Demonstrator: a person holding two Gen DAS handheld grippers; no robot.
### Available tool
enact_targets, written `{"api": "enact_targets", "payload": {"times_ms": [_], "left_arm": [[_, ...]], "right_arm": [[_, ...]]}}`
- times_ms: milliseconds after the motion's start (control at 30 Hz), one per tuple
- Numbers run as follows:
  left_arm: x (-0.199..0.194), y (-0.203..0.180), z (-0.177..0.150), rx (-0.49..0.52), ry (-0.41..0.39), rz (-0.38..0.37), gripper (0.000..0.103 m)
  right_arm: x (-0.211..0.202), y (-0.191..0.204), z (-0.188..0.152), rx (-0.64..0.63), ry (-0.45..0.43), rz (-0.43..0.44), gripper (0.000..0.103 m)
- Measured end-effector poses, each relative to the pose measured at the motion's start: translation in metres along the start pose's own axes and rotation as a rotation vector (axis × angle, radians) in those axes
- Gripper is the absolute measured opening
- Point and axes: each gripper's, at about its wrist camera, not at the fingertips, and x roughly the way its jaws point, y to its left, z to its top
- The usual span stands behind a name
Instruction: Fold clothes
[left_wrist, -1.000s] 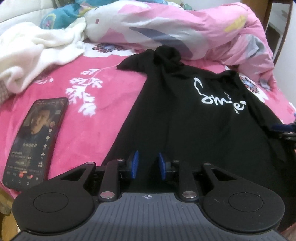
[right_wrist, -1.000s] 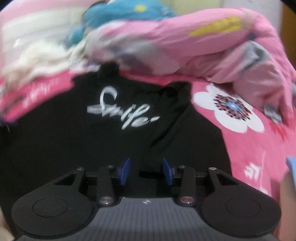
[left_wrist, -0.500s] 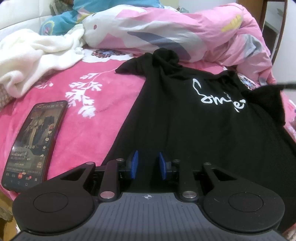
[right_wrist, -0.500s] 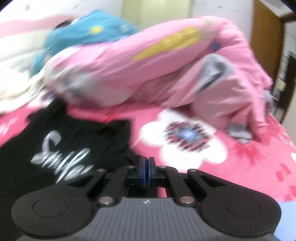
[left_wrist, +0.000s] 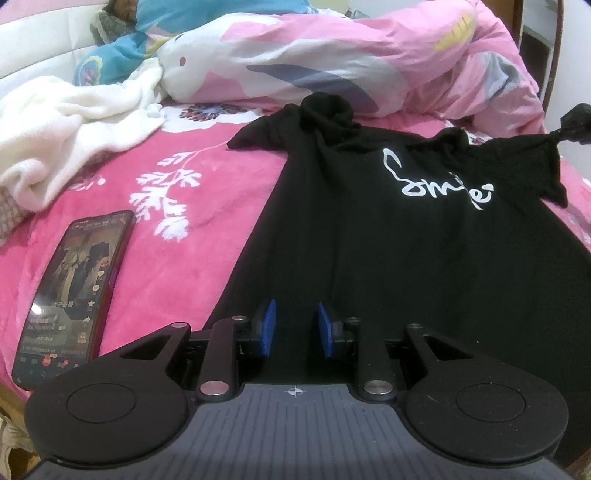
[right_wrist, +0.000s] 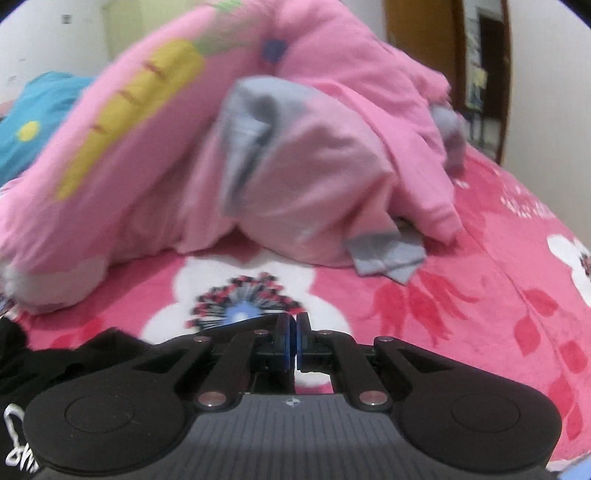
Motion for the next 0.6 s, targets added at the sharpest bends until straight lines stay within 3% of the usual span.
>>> {"api": "enact_targets", "payload": {"times_ms": [433, 600], "left_arm": [[0.002, -0.004, 0.002, 0.033, 0.013, 0.021, 0.026], [0.001, -0.005, 0.002, 0.036, 0.015, 0.024, 0.026]], "right_arm": [[0.073, -0.052, -0.003, 0.174, 0.095, -0.12, 0.003], [0.065, -0.095, -0.01, 0.446, 0.065, -0.003, 0.018]]}}
